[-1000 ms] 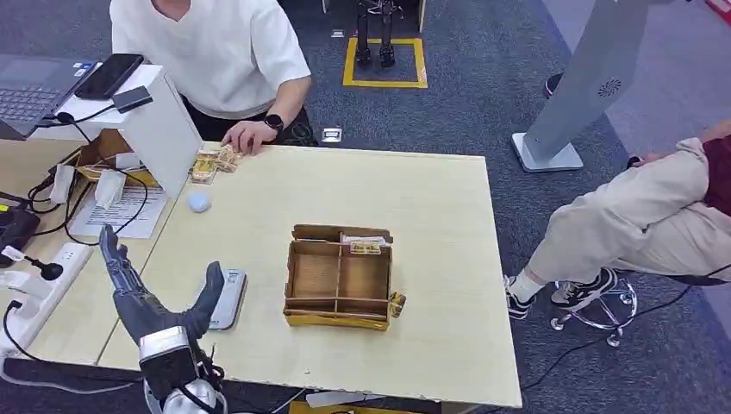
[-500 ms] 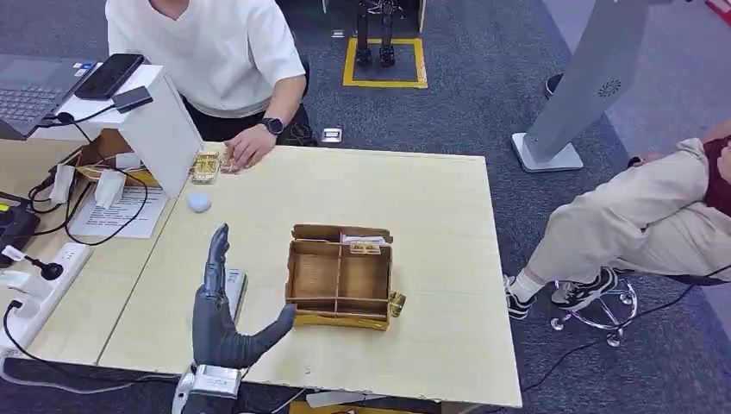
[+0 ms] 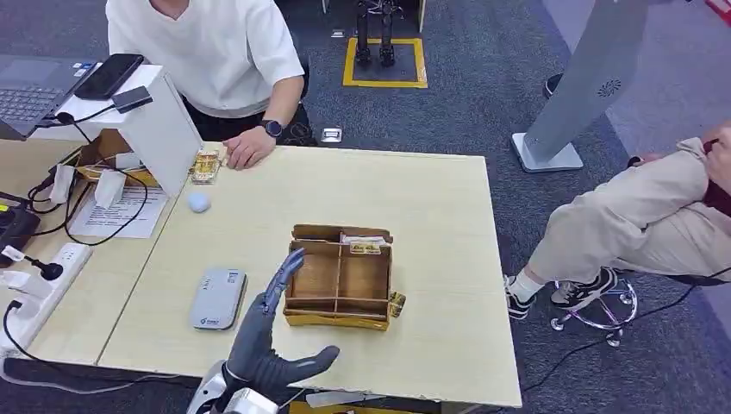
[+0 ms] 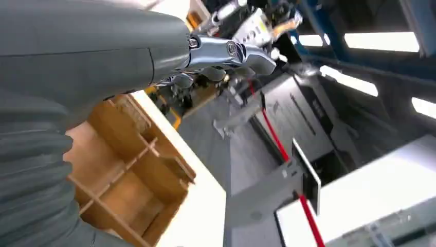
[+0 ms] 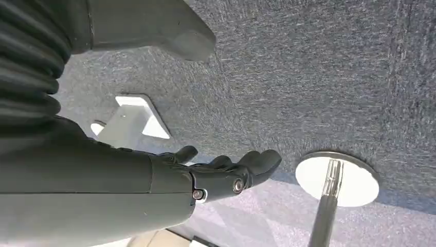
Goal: Pass the card to the sensor for recognition and then transmit it.
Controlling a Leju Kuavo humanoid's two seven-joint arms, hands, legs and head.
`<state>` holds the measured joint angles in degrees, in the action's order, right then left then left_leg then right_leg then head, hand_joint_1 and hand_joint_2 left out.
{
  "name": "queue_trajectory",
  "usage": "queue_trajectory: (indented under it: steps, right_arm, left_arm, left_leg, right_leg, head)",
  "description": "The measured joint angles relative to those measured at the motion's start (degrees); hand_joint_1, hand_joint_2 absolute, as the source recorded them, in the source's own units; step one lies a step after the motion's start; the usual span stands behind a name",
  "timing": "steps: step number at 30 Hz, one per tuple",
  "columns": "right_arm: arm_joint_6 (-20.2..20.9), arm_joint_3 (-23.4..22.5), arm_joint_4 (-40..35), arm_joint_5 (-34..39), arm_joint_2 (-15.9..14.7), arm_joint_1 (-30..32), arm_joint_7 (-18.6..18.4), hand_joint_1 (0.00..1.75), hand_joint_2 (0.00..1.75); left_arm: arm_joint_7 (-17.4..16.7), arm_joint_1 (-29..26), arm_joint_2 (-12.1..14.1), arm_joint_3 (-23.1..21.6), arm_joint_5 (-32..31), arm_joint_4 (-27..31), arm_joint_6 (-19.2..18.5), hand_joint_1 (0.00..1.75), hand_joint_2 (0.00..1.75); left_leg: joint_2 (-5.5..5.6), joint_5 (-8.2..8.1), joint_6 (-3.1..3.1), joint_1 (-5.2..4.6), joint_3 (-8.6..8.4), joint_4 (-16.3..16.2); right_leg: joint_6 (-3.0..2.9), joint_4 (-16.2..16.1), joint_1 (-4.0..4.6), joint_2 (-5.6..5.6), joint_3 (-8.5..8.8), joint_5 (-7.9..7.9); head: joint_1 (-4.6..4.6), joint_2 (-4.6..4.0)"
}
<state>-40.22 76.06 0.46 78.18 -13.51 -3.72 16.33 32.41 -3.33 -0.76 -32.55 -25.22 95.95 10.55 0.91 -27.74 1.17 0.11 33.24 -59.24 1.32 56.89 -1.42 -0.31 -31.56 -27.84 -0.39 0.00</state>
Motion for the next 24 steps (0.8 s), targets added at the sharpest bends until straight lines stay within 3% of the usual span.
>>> queue_trajectory:
  steps: [12, 24]
  right_arm:
    - [0.0, 0.5, 0.0, -0.2, 0.0, -0.3, -0.2, 0.00, 1.75]
    - [0.0, 1.6, 0.0, -0.9, 0.0, -1.0, -1.6, 0.00, 1.75]
  left_arm:
    - [-1.6, 2.0, 1.5, -2.9, -4.5, -4.0, -3.9, 0.00, 1.75]
    - [-9.9, 5.1, 2.1, -6.2, -19.4, -10.2, -0.3, 0.00, 1.75]
  left_leg:
    - [0.00, 0.00, 0.00, 0.00, 0.00, 0.0]
    - [0.00, 0.00, 0.00, 0.00, 0.00, 0.0]
  right_leg:
    - [0.00, 0.0, 0.00, 0.00, 0.00, 0.00]
    - [0.00, 0.0, 0.00, 0.01, -0.01, 0.00]
  head:
    - [0.00, 0.02]
    - [0.00, 0.00]
